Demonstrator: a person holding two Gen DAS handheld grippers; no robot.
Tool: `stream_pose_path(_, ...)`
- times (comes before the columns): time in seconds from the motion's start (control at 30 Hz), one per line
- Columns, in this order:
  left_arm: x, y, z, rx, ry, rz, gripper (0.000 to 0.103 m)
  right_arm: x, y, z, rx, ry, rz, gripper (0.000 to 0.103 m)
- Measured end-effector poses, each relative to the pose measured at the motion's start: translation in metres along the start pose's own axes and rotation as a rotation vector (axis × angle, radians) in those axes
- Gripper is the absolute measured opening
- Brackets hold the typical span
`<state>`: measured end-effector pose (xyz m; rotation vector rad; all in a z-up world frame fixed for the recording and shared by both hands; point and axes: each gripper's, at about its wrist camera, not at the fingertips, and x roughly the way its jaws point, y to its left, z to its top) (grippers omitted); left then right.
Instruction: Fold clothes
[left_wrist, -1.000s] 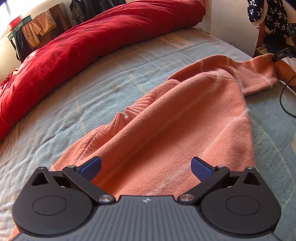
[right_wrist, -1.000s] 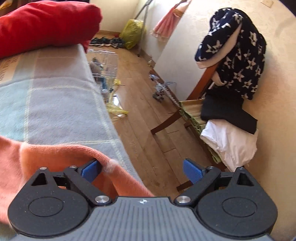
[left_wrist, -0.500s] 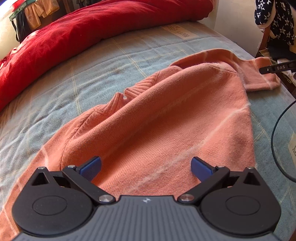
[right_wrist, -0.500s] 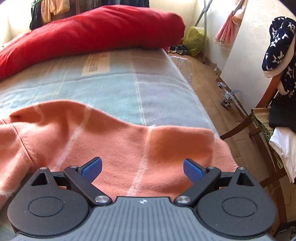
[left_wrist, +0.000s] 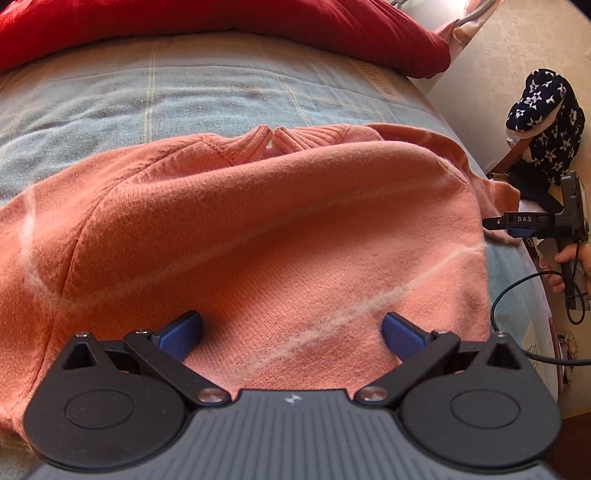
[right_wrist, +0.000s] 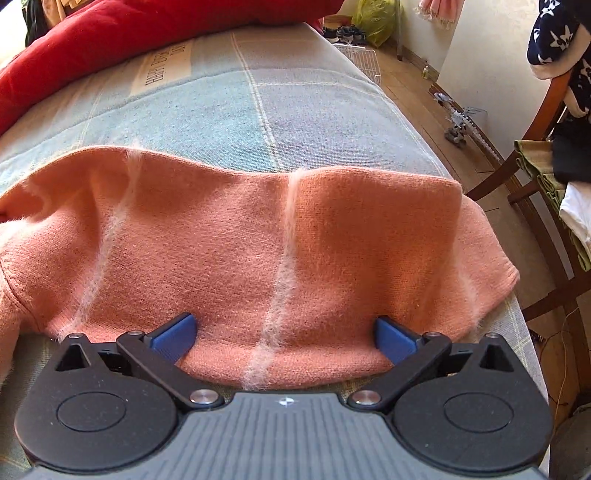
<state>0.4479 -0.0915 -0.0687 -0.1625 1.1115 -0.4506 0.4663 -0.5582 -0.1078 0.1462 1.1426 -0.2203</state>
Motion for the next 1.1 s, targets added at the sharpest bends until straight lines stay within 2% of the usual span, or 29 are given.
stream_pose_path(0.13,0.000,0.002,0.006,0.006,0.024,-0.016,0.103,-0.010,0.011,0.002,0.017,-0.012,-0.046,0.103)
stream_pose_path(0.2,-0.003,0.002,0.012,0.009,0.055,-0.018,0.102,-0.026,0.021,0.001,0.046,-0.056,-0.004,0.103)
stream_pose_path(0.3,-0.020,-0.002,0.014,0.069,0.055,0.025,0.102,-0.055,0.047,-0.002,0.028,-0.118,0.146,0.103)
stream_pose_path(0.47,-0.049,0.001,0.006,0.143,0.059,0.117,0.102,-0.087,0.115,-0.013,-0.164,-0.107,0.416,0.103)
stream_pose_path(0.53,-0.059,0.004,-0.003,0.164,0.070,0.157,0.102,-0.096,0.140,-0.026,-0.235,-0.094,0.479,0.103)
stream_pose_path(0.67,-0.081,0.006,-0.024,0.168,0.082,0.211,0.102,-0.109,0.167,-0.061,-0.307,-0.004,0.553,0.103)
stream_pose_path(0.83,-0.099,0.001,-0.053,0.193,0.120,0.276,0.102,-0.122,0.177,-0.106,-0.338,0.101,0.536,0.103)
stream_pose_path(0.93,-0.107,0.001,-0.069,0.184,0.150,0.285,0.102,-0.133,0.167,-0.115,-0.329,0.089,0.474,0.103)
stream_pose_path(1.1,-0.113,-0.006,-0.081,0.179,0.146,0.283,0.102,-0.150,0.149,-0.117,-0.332,0.055,0.378,0.103)
